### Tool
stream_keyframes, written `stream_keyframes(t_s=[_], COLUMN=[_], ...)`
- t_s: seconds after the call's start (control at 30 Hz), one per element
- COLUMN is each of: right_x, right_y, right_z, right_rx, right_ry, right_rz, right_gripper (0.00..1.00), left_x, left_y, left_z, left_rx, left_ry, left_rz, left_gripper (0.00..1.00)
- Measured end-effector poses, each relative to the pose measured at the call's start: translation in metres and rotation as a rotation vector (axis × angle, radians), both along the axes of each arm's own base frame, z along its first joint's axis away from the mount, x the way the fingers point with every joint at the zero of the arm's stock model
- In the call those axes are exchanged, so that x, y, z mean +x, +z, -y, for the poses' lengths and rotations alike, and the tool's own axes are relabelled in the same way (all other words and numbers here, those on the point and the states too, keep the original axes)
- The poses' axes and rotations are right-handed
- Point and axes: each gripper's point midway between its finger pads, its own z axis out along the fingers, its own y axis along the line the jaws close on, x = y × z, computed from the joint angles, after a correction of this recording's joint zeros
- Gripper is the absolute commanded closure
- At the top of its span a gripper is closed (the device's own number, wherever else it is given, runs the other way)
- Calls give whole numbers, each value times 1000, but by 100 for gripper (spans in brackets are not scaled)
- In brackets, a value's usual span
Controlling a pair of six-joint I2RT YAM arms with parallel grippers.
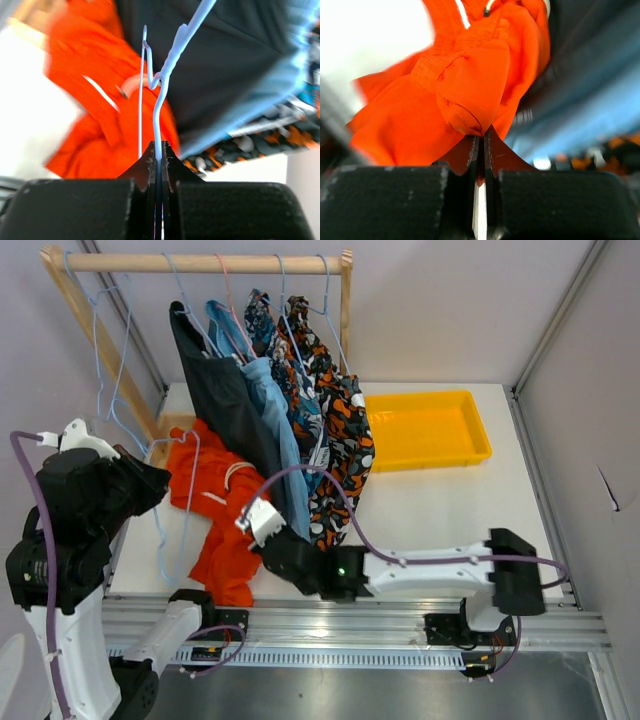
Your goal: Remove the shorts from the hanger
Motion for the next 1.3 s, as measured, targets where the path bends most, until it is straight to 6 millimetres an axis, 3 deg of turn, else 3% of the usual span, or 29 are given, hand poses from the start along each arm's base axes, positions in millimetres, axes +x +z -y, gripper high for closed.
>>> stream_keyframes(t_s=[0.07, 0.17, 0.23, 0.37, 0.43, 0.5, 0.63, 0.73, 0.83, 1.03, 1.17, 1.3], right_x=[-33, -74, -89, -85, -77, -65, -46, -33, -21, 4, 16, 19], right_y=[32, 99, 152, 257, 297, 332, 378, 393, 396, 383, 371, 355], right_z=[14, 43, 68, 115, 136, 160, 202, 226, 245, 287, 307, 310], right_rx=[34, 139, 223, 352, 401, 429, 449, 455, 449, 431, 423, 396], right_ry=[35, 87, 95, 28, -16, -77, -190, -257, -310, -416, -471, -479], right_rz=[24, 82, 123, 208, 245, 294, 371, 398, 406, 407, 392, 375], right_gripper=[100, 100, 100, 100, 100, 100, 100, 100, 100, 100, 100, 100], left_x=[9, 29, 45, 79, 98, 119, 144, 159, 172, 197, 220, 252], left_y=[-2, 3, 13, 42, 62, 76, 88, 91, 99, 131, 137, 133], left_z=[-9, -20, -24, -29, -31, -33, -33, -34, -37, -46, -55, -70], left_rx=[38, 101, 139, 197, 222, 248, 287, 317, 346, 398, 410, 406], left_ry=[41, 74, 84, 90, 98, 104, 91, 79, 68, 76, 87, 99], left_rz=[-14, -17, -1, 46, 84, 114, 140, 154, 177, 277, 310, 318], left_gripper=[100, 100, 100, 100, 100, 100, 100, 100, 100, 100, 100, 100])
